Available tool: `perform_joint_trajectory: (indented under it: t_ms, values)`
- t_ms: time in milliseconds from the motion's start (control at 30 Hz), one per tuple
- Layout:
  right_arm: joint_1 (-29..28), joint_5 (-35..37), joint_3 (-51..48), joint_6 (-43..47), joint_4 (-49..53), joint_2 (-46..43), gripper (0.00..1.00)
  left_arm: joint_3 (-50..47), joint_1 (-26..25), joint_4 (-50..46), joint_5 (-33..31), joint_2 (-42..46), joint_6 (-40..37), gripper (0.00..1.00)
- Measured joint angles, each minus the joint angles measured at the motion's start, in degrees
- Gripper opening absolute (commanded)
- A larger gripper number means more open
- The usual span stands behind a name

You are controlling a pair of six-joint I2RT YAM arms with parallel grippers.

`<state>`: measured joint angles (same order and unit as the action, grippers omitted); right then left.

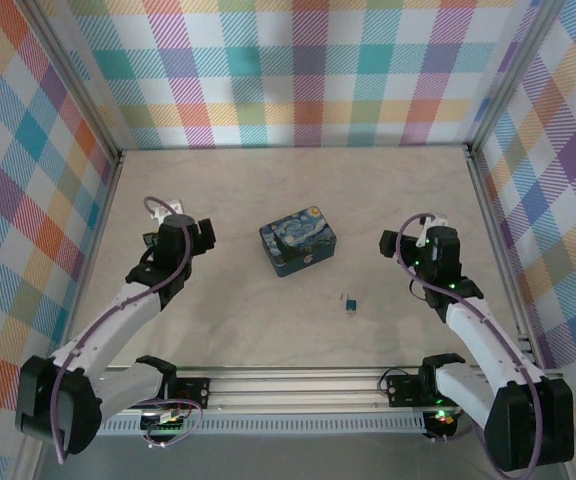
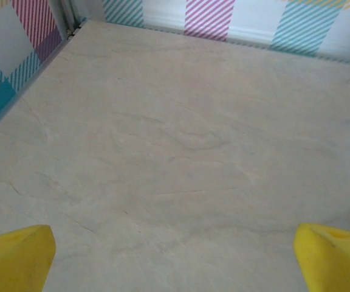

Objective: Unlock the padlock with the key

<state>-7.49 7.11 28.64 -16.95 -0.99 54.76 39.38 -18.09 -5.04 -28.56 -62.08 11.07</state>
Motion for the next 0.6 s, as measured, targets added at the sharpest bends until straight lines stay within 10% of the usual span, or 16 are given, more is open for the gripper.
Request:
perform_joint_trajectory:
  t_ms: [600]
  values:
    - [9.84,-5.31,-9.42,10.54,-42.88,27.54,1.0,-14.99,11.19,33.48,11.13,-17.68,-9.73,1.0]
